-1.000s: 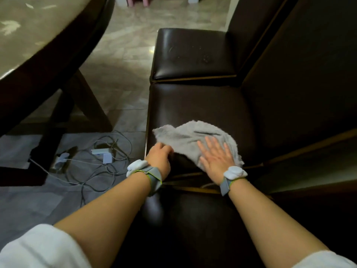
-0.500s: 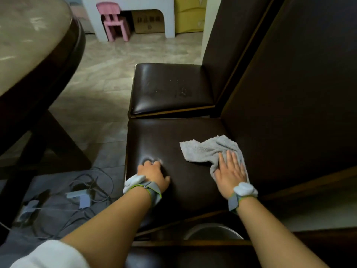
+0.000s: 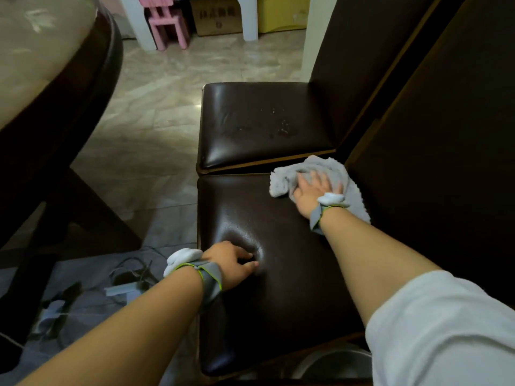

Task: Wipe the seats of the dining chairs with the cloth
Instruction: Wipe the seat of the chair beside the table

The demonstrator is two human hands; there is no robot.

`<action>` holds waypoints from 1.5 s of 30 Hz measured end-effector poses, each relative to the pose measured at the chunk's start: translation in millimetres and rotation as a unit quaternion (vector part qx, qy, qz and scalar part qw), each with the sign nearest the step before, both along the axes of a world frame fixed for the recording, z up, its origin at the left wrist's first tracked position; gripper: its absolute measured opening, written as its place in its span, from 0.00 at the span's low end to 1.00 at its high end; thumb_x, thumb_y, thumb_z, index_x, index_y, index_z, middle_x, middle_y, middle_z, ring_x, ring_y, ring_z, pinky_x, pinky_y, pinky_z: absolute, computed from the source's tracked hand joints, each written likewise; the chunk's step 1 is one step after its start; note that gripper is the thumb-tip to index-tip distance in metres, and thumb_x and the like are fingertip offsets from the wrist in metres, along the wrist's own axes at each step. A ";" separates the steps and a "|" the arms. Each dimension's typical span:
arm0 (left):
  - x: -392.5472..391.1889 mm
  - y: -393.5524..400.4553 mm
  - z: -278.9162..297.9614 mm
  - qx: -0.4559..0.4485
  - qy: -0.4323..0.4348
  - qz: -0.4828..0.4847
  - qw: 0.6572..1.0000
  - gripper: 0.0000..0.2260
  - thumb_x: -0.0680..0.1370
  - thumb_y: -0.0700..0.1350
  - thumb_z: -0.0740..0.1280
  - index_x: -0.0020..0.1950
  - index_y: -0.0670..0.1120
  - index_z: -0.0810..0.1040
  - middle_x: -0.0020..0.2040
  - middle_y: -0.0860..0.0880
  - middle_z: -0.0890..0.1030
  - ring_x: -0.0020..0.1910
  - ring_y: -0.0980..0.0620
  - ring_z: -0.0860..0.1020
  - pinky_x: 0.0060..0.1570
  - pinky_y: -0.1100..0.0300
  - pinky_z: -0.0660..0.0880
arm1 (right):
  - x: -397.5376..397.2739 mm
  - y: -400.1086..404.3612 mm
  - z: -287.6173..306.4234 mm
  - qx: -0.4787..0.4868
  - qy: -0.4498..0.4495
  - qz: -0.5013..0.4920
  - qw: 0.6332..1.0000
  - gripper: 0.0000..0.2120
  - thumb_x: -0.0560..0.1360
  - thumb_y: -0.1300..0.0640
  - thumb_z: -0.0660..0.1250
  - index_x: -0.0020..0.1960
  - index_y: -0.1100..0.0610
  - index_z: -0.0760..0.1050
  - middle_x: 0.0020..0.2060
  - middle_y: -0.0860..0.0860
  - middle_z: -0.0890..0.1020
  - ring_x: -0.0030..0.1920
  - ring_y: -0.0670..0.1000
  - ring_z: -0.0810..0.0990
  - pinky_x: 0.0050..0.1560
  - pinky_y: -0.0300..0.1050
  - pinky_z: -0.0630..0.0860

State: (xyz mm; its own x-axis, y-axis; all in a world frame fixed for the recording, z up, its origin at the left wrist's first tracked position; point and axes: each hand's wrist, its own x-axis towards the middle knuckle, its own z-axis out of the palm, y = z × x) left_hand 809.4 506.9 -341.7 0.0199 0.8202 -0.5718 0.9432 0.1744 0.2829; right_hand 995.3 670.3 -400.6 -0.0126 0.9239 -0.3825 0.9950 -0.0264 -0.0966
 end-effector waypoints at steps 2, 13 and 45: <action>-4.0 -1.6 -2.6 0.002 0.000 -0.015 1.000 0.20 0.77 0.57 0.63 0.69 0.57 0.73 0.66 0.48 0.73 0.66 0.50 0.72 0.62 0.65 0.65 | -45.3 -11.0 -1.7 0.026 0.035 0.095 0.995 0.25 0.80 0.43 0.47 0.76 0.39 0.48 0.78 0.46 0.47 0.78 0.51 0.43 0.72 0.66 0.39; -13.4 -15.5 -13.2 0.009 -0.047 -0.016 0.999 0.24 0.76 0.43 0.65 0.71 0.56 0.70 0.66 0.49 0.67 0.65 0.52 0.70 0.57 0.74 0.58 | -79.5 -39.6 -2.8 0.042 0.067 0.392 0.917 0.24 0.81 0.42 0.49 0.76 0.37 0.49 0.78 0.45 0.46 0.78 0.48 0.41 0.73 0.59 0.36; -0.1 -42.6 -23.2 0.033 -0.027 -0.003 0.999 0.35 0.73 0.46 0.68 0.77 0.56 0.56 0.75 0.47 0.56 0.73 0.46 0.59 0.70 0.63 0.55 | 40.4 -62.6 -1.4 0.038 -0.010 0.176 0.984 0.29 0.76 0.33 0.47 0.74 0.33 0.42 0.77 0.47 0.37 0.77 0.50 0.35 0.73 0.63 0.37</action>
State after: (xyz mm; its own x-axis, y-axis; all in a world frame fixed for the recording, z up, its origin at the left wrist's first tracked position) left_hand 809.4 464.4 -364.9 0.0550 0.8562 -0.5137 0.9273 0.1470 0.3444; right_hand 1035.8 607.7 -402.0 -0.3305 0.8890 -0.3169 0.9427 0.3274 -0.0647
